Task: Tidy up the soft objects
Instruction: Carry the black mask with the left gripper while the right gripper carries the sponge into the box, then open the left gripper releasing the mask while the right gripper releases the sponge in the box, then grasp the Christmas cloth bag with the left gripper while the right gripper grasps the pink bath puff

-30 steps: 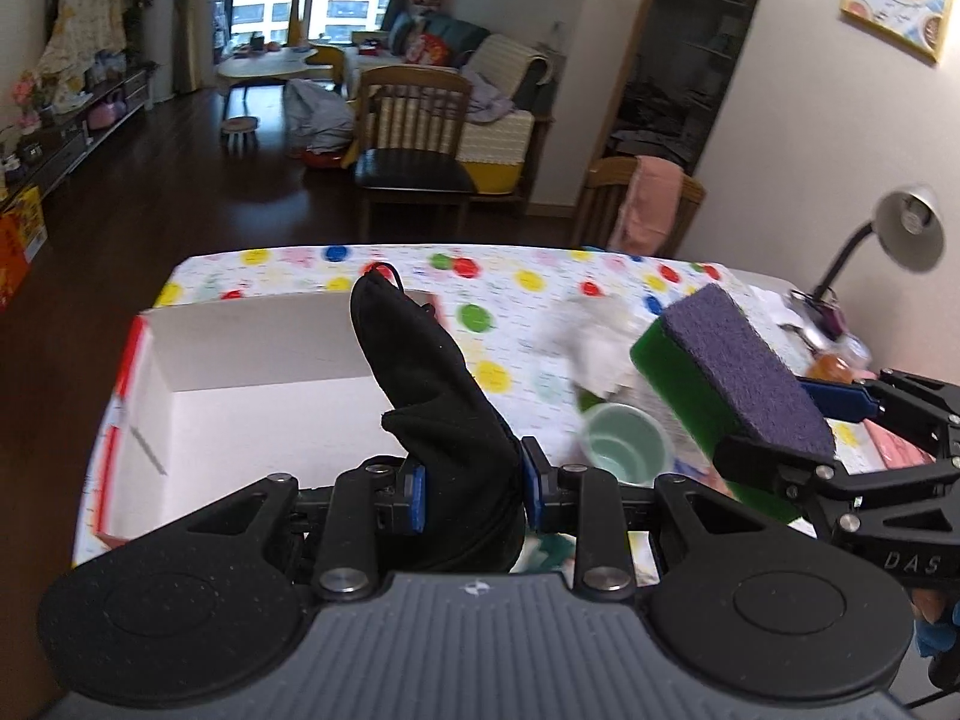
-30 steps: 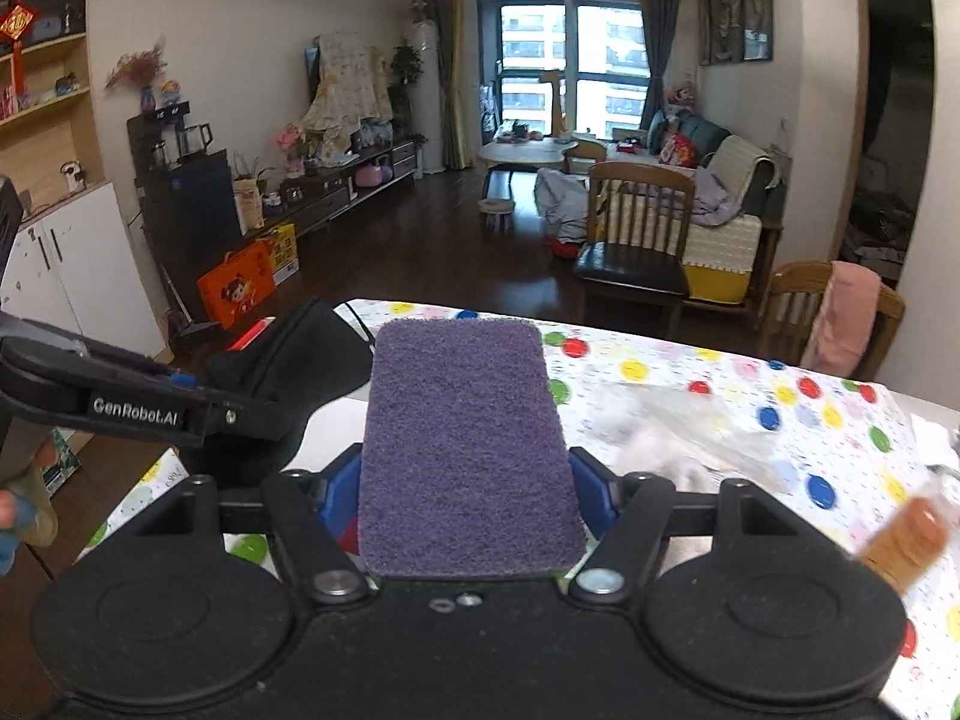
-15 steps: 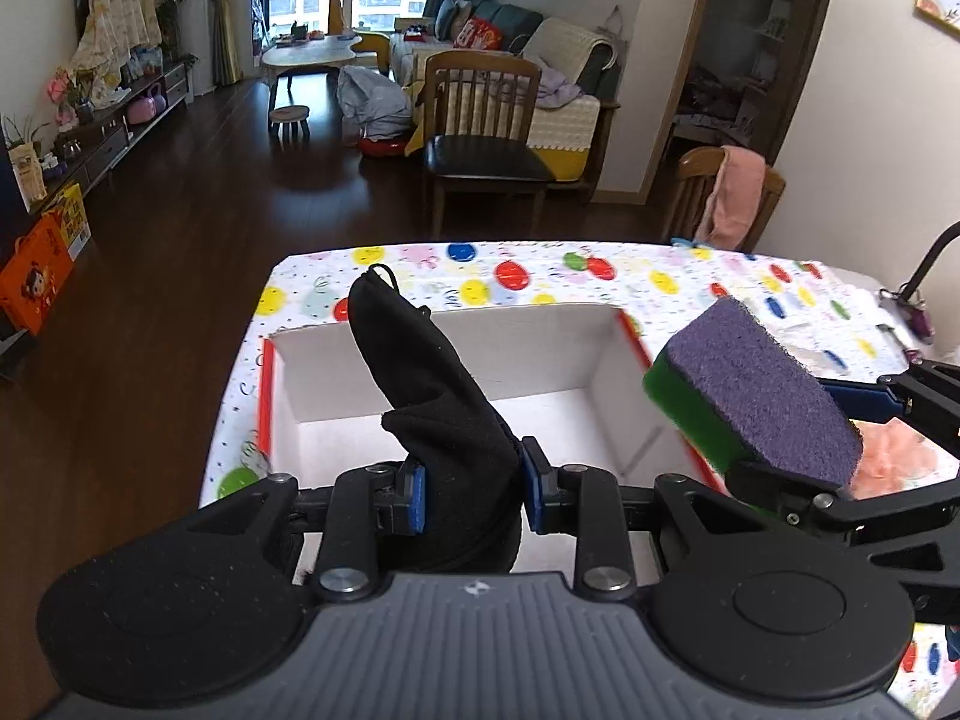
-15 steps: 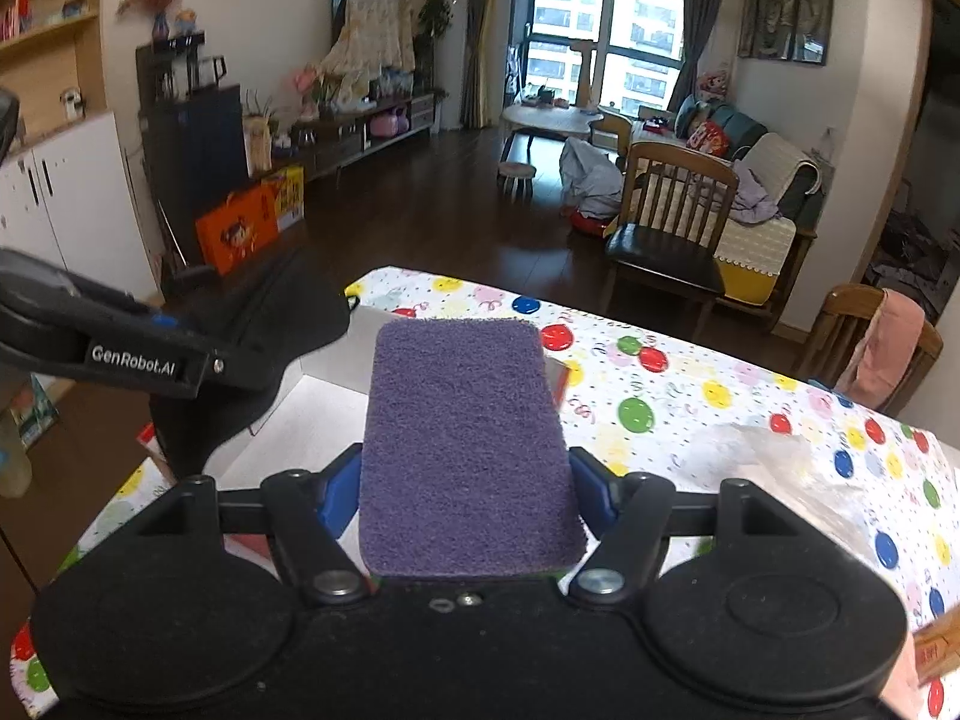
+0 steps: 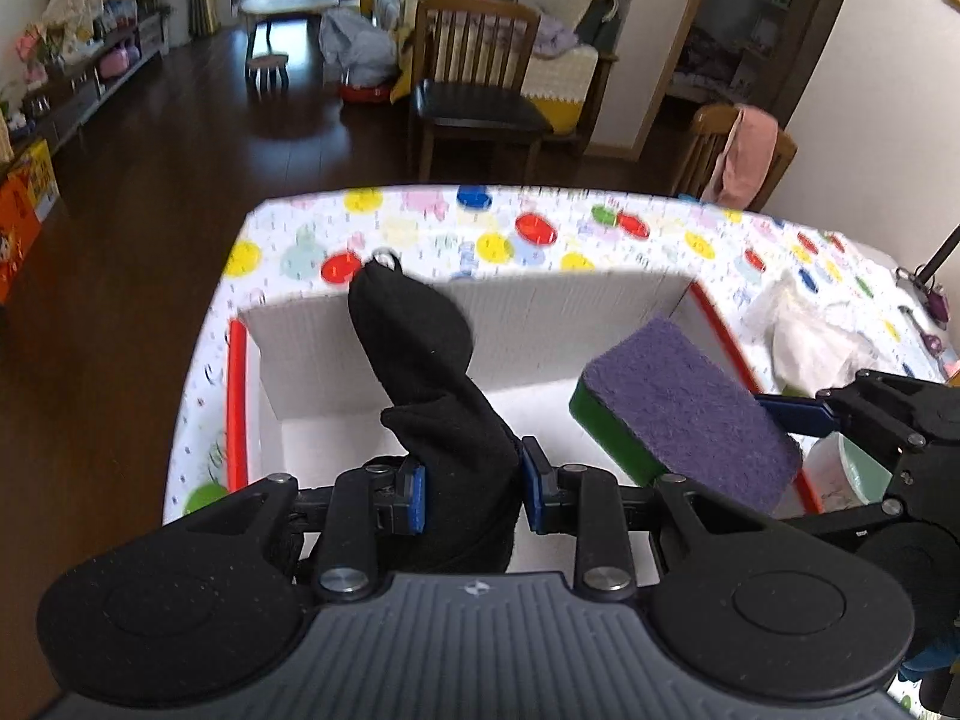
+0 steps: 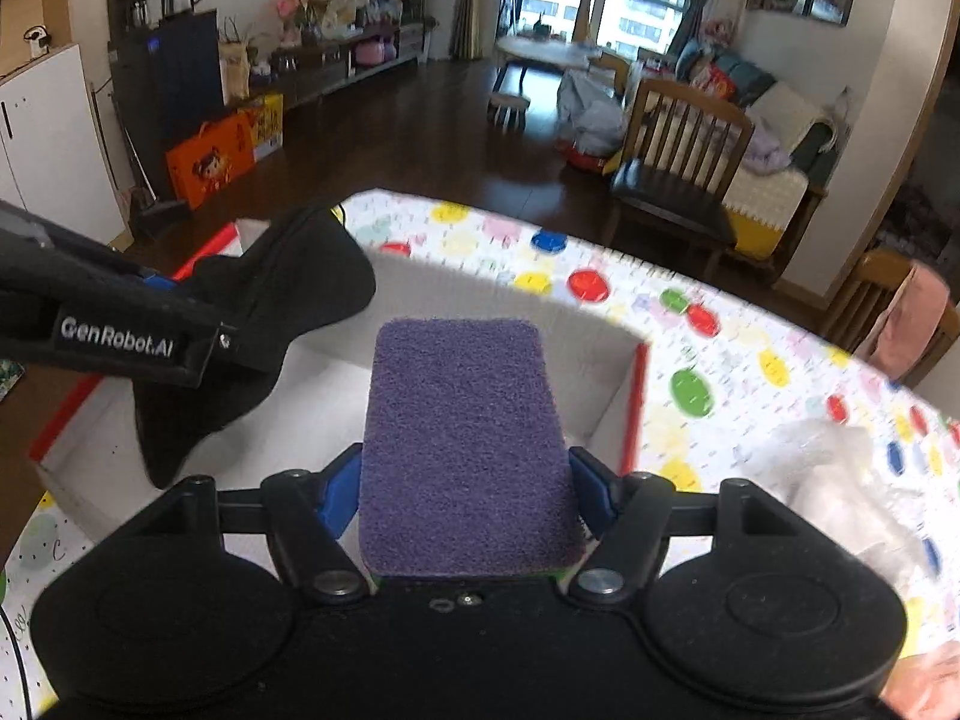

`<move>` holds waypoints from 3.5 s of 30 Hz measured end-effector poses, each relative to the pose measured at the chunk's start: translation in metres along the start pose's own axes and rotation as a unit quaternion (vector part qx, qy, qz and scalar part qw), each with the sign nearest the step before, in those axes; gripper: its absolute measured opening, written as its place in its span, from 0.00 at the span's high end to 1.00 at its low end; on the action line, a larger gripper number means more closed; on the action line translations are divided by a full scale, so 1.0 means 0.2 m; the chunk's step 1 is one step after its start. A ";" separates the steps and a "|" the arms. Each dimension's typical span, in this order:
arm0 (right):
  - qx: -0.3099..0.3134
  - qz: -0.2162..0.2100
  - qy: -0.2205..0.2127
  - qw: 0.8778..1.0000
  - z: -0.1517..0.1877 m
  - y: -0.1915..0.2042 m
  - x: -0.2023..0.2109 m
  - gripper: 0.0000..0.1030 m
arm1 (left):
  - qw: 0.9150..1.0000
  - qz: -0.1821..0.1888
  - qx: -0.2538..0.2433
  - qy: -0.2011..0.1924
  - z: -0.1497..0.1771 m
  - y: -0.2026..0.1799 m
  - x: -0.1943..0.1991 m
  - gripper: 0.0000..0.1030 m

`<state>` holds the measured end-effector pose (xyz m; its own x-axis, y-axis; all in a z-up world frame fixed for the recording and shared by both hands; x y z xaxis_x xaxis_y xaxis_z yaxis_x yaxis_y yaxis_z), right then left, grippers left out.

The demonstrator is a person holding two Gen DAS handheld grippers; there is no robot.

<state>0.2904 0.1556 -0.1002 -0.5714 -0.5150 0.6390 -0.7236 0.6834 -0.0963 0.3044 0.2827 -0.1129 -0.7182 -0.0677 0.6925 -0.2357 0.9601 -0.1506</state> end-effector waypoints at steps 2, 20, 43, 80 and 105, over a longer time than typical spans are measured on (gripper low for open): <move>-0.002 -0.002 0.014 1.000 0.03 0.01 -0.04 0.33 | 1.000 0.002 0.003 0.015 0.03 0.01 -0.04 0.72; 0.061 -0.012 0.090 0.994 0.15 0.15 -0.21 0.32 | 0.995 -0.007 -0.021 0.096 0.23 0.03 -0.17 0.57; 0.001 -0.050 0.005 0.999 0.03 0.03 0.15 0.17 | 0.998 0.010 -0.056 0.016 0.15 -0.09 0.12 0.34; -0.097 0.018 -0.138 0.986 0.42 -0.77 1.11 0.00 | 0.991 0.069 -0.047 -0.106 0.24 -0.90 0.60 0.00; -0.131 0.069 -0.105 0.983 0.92 -1.40 1.08 0.00 | 0.997 0.001 0.075 -0.017 0.65 -1.29 0.32 0.00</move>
<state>0.2975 -0.2421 -0.0760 -0.7441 -0.4849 0.4596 -0.5252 0.8497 0.0463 0.2342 -0.0052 -0.1208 -0.7407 -0.0770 0.6674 -0.3270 0.9091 -0.2581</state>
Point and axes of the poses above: each gripper's, at about its wrist camera, not at the fingertips, and x roughly against the way its jaws point, y to its left, z to its underside, the point moved 5 cm from there along -x, roughly the way its jaws point, and after that the axes turned 9 degrees about -y, right-handed, at the moved point
